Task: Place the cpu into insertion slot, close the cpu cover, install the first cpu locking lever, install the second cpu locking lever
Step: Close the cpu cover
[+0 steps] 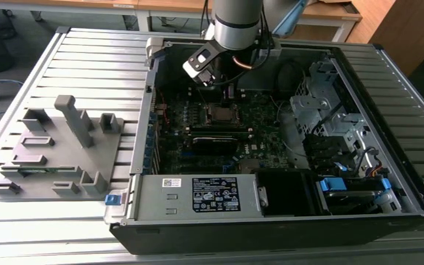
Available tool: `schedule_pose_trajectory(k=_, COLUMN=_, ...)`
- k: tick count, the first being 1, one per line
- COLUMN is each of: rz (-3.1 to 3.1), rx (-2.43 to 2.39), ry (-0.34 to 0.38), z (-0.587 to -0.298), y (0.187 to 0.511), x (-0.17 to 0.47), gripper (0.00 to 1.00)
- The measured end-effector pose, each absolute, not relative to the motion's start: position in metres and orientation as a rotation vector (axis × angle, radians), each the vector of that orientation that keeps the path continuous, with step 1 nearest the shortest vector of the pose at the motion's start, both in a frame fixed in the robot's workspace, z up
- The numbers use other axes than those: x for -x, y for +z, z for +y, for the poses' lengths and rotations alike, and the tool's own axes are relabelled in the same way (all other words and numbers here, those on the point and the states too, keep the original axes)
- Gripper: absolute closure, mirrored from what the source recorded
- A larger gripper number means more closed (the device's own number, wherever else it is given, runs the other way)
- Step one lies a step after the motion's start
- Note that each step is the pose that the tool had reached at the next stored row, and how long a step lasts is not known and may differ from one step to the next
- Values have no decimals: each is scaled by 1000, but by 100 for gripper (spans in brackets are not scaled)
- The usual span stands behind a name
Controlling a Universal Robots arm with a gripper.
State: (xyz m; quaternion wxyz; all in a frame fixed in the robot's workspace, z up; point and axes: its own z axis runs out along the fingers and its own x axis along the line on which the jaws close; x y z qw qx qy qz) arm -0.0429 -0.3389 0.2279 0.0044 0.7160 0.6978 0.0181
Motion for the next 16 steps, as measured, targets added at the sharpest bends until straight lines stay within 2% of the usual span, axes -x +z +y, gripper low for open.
schedule_pose_trajectory(k=16, rz=2321, rx=-2107, ry=58, z=-339, y=227, x=43, gripper=89)
